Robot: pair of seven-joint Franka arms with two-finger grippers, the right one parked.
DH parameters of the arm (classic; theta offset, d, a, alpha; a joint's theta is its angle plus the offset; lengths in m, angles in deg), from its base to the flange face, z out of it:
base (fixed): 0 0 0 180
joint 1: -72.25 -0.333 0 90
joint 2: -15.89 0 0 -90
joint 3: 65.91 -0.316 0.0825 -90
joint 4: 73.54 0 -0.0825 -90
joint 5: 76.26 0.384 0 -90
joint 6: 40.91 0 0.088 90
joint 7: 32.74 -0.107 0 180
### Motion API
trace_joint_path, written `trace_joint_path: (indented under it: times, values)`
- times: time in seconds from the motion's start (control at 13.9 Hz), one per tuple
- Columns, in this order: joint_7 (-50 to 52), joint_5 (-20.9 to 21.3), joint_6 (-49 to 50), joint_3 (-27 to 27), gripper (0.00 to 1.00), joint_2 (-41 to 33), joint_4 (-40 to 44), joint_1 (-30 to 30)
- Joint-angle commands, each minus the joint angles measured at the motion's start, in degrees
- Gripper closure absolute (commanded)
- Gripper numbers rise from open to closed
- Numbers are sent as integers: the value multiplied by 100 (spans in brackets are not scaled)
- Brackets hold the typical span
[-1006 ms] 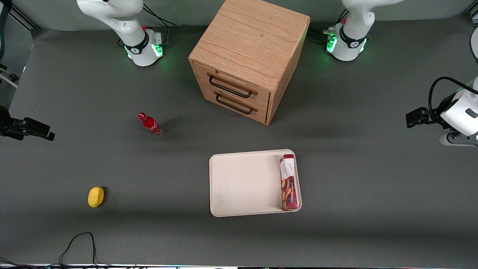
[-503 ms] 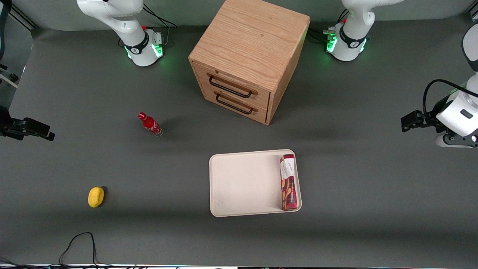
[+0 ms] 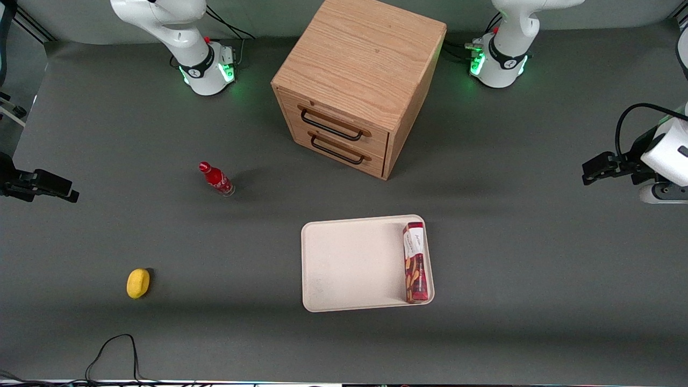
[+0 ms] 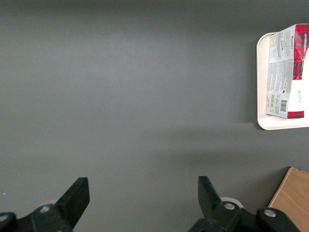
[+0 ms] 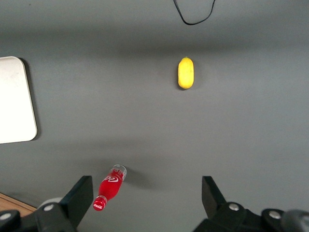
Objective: Place red cookie box on tray
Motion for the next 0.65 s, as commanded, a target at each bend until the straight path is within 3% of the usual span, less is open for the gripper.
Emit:
trace_joint_path:
  times: [0.0,0.57]
  values:
    - [63,-63,397,-88,0,-71,168,86]
    - [28,-150,442,-70,0,-71,141,103]
